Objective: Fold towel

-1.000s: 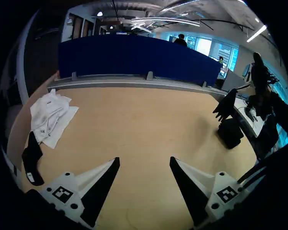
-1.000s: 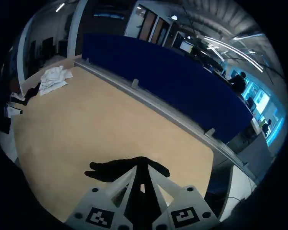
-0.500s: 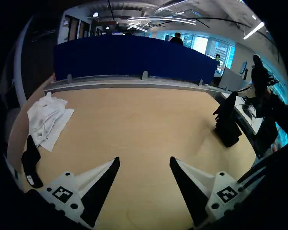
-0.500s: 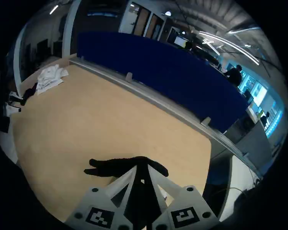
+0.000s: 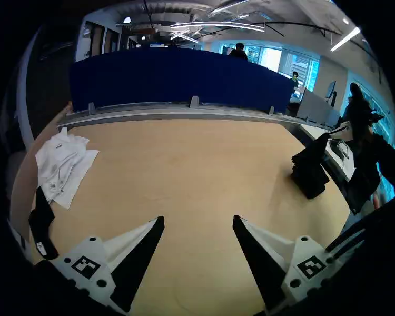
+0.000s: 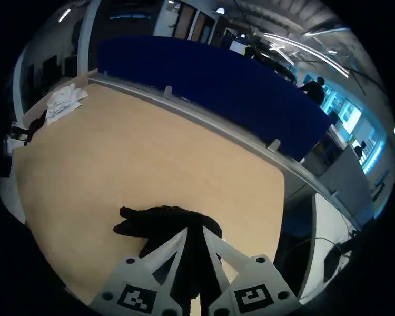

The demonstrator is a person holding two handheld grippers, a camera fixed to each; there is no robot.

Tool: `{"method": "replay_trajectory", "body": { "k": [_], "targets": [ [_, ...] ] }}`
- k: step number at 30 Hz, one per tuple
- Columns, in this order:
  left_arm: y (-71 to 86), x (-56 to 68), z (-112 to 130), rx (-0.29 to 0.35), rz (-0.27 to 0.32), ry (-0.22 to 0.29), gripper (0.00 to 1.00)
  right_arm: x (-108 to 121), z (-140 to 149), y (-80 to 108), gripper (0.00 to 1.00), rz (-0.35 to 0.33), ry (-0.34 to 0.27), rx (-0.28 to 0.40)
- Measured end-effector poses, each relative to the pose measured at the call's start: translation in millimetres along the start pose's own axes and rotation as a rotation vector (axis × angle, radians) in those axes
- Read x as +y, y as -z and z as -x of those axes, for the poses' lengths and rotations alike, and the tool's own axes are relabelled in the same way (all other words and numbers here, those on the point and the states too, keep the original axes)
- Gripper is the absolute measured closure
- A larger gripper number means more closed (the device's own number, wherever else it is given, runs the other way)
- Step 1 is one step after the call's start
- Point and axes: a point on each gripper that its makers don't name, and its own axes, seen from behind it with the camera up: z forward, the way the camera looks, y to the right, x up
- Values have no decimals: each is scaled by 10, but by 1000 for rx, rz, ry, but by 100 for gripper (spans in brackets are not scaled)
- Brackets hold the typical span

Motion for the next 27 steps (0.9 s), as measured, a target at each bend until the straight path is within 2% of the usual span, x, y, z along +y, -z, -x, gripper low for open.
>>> {"method": "replay_trajectory", "body": {
  "k": [12, 27],
  "targets": [
    [12, 29, 31, -6, 8, -8, 3, -5, 428, 80, 95, 19, -23, -46],
    [35, 46, 67, -16, 10, -15, 3, -11, 1104, 21, 95, 42, -68, -145]
  ]
}}
